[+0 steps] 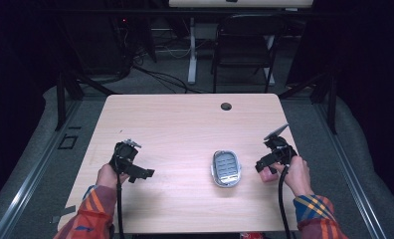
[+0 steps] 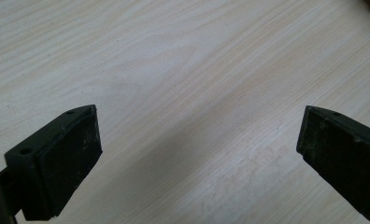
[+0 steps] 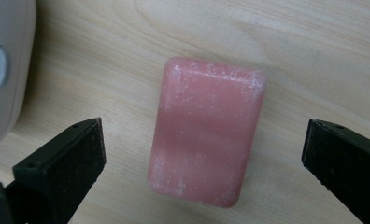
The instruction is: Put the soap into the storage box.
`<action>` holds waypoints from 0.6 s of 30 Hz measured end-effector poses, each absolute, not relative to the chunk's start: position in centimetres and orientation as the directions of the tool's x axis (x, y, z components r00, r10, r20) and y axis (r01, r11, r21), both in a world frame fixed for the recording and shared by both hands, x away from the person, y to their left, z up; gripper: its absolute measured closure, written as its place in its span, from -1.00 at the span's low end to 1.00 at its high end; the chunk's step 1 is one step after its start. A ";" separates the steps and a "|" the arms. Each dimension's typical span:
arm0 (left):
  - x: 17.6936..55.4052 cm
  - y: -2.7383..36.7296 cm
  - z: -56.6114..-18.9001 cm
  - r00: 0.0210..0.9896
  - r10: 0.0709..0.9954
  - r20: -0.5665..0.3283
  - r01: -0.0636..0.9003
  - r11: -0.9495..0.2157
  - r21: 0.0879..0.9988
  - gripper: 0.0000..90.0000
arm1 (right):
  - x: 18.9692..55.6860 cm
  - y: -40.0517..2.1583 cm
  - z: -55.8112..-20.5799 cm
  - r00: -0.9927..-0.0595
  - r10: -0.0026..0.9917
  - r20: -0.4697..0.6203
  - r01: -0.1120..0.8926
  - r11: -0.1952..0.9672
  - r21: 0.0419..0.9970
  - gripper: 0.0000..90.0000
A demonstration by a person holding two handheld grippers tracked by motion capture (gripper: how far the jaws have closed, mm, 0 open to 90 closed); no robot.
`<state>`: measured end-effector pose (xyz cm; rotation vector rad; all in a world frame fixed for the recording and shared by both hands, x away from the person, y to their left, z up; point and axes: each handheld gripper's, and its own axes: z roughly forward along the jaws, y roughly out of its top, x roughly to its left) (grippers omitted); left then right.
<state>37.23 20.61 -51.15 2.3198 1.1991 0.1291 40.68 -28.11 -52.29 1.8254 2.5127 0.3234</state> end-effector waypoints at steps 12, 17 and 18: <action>37.2 20.6 -51.2 0.605 0.782 -0.148 0.734 -0.477 0.483 -1.00 | 41.3 -27.5 -53.7 -0.272 0.960 0.068 0.958 0.263 0.112 -0.67; 37.3 20.6 -51.2 0.605 0.782 -0.149 0.735 -0.476 0.483 -1.00 | 41.5 -27.5 -54.0 -0.262 0.962 0.073 0.963 0.255 0.089 -0.57; 37.3 20.6 -51.2 0.605 0.782 -0.150 0.735 -0.476 0.483 -1.00 | 41.5 -27.5 -54.0 -0.265 0.961 0.072 0.963 0.260 0.077 -0.52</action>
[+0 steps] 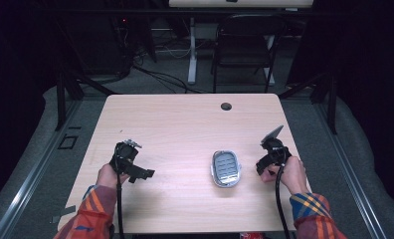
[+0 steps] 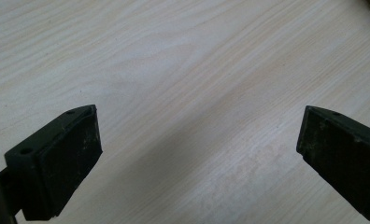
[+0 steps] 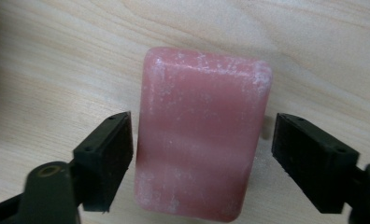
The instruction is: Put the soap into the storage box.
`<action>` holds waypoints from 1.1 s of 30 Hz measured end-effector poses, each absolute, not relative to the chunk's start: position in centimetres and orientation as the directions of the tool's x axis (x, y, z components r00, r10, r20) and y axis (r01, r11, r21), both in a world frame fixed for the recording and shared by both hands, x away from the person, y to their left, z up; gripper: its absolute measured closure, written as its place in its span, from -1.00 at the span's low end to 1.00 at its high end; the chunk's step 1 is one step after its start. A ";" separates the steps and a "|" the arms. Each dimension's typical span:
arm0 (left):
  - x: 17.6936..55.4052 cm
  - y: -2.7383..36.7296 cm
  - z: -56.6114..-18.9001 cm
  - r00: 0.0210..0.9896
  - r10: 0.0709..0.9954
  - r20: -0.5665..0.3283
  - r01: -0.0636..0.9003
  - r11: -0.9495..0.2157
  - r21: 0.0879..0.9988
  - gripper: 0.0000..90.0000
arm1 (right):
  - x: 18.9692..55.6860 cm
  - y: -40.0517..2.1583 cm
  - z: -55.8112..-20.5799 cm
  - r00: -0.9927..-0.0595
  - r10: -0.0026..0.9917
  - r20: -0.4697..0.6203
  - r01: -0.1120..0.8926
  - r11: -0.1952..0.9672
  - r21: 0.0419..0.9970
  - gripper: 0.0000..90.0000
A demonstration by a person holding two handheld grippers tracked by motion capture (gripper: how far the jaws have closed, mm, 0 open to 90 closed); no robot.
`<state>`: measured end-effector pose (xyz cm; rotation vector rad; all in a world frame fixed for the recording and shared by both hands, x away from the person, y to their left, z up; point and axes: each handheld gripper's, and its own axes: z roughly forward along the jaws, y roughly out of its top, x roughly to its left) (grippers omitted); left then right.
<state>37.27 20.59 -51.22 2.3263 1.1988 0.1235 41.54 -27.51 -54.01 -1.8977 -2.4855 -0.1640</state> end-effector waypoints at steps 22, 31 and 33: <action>37.2 20.5 -51.2 0.608 0.780 -0.148 0.734 -0.480 0.481 -1.00 | 41.6 -27.2 -54.5 -0.251 0.966 0.064 0.967 0.247 0.067 -0.19; 37.2 20.5 -51.2 0.608 0.780 -0.149 0.733 -0.479 0.483 -1.00 | 41.6 -27.7 -53.8 -0.268 0.961 0.071 0.963 0.265 0.056 -0.19; 37.2 20.5 -51.2 0.607 0.780 -0.149 0.733 -0.478 0.484 -1.00 | 41.5 -27.9 -53.6 -0.256 0.963 0.079 0.965 0.250 0.078 -0.19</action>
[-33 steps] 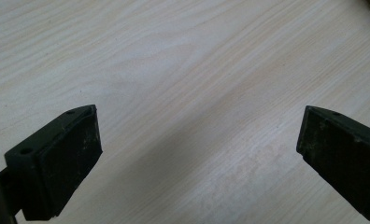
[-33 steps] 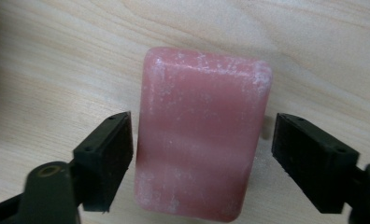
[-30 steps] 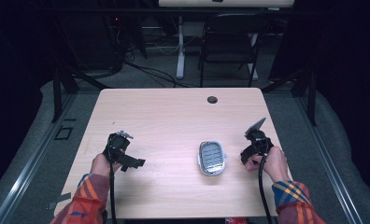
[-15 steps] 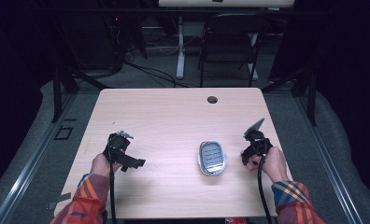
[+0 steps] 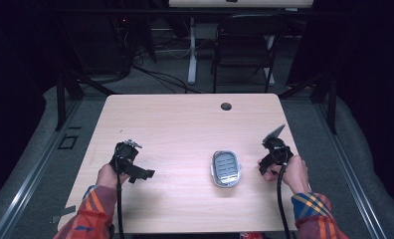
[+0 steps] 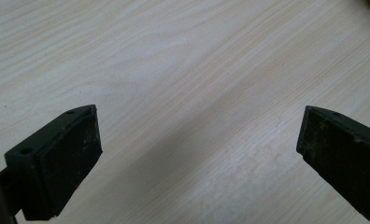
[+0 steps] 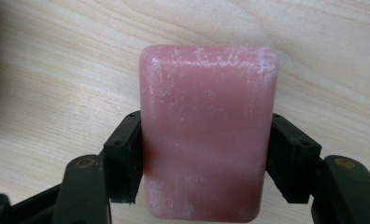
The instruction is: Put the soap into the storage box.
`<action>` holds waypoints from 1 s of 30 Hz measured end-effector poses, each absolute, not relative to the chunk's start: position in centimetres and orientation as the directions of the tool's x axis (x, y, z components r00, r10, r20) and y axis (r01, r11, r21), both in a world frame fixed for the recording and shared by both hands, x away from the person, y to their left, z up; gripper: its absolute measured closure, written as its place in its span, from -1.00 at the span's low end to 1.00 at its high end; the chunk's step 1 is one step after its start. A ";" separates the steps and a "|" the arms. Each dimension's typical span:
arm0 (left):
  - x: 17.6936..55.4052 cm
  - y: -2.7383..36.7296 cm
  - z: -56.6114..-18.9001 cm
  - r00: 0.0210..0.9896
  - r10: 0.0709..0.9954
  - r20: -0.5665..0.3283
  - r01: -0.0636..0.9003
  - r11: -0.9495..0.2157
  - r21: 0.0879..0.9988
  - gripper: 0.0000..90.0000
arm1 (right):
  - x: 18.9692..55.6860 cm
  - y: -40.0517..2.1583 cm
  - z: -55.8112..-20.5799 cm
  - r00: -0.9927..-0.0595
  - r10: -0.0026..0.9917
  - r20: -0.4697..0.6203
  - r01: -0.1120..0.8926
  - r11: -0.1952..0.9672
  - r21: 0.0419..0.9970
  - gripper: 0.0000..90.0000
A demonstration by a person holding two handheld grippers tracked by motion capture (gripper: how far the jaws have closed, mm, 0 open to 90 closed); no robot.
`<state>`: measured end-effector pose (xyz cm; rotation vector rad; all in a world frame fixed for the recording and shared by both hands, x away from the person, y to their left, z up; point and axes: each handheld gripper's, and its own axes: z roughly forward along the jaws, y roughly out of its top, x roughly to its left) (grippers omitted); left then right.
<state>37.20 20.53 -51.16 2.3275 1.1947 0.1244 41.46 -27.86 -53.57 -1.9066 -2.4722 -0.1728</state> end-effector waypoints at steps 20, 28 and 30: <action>37.1 20.5 -51.1 0.608 0.780 -0.148 0.731 -0.477 0.487 -1.00 | 41.0 -27.6 -51.9 -0.290 0.953 0.081 0.955 0.284 0.081 -0.18; 37.1 20.5 -51.1 0.608 0.780 -0.150 0.731 -0.477 0.488 -1.00 | 40.9 -27.6 -51.1 -0.297 0.951 0.082 0.954 0.290 0.080 -0.18; 37.2 20.6 -51.1 0.608 0.779 -0.151 0.732 -0.477 0.486 -1.00 | 40.9 -27.6 -50.8 -0.309 0.947 0.085 0.950 0.303 0.070 -0.18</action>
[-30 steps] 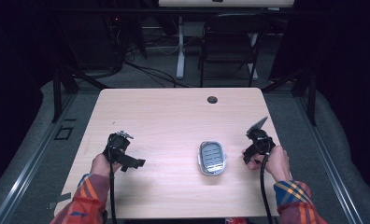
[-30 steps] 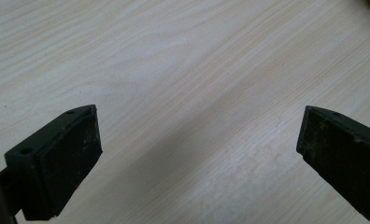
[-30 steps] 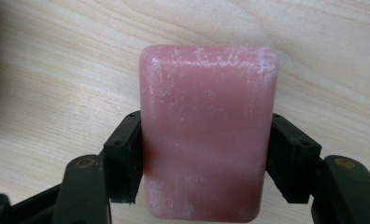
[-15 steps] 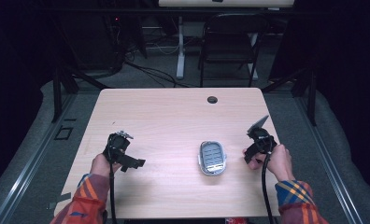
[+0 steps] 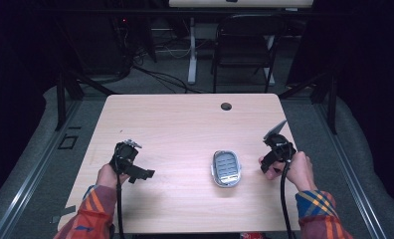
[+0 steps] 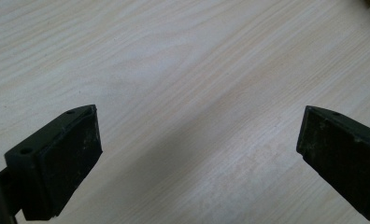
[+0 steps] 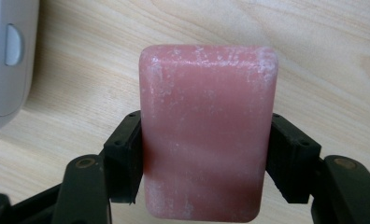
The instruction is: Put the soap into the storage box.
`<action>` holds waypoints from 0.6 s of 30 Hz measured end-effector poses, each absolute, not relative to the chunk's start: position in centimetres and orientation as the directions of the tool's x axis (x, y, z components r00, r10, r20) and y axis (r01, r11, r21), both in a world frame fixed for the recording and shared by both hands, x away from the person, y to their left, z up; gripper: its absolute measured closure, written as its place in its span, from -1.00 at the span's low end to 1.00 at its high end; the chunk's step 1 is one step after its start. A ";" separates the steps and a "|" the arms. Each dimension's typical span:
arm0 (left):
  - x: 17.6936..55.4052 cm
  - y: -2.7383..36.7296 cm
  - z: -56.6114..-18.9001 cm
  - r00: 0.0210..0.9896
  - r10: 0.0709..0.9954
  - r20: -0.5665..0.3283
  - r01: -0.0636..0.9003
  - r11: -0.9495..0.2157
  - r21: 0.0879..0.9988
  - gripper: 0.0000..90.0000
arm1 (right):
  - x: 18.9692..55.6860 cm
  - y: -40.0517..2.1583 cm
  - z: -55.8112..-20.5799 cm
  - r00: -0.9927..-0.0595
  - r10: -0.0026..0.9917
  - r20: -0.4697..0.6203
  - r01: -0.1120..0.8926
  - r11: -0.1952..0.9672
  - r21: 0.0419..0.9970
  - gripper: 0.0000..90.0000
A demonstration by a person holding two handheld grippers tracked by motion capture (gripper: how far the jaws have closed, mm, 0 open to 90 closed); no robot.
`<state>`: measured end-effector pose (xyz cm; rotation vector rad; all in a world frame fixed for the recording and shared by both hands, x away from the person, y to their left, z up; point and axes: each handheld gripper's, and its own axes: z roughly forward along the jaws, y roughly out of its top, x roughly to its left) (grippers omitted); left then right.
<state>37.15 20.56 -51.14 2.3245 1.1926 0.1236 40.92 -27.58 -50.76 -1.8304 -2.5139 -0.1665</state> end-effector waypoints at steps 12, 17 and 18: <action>37.2 20.5 -51.1 0.612 0.776 -0.149 0.729 -0.481 0.487 -1.00 | 41.3 -26.7 -49.2 -0.347 0.935 0.075 0.937 0.341 0.078 -0.18; 37.2 20.5 -51.1 0.615 0.775 -0.148 0.727 -0.484 0.487 -1.00 | 41.4 -26.3 -48.6 -0.351 0.933 0.076 0.935 0.344 0.088 -0.18; 37.2 20.5 -51.1 0.615 0.775 -0.149 0.728 -0.484 0.486 -1.00 | 41.4 -26.2 -48.5 -0.354 0.932 0.075 0.933 0.348 0.087 -0.18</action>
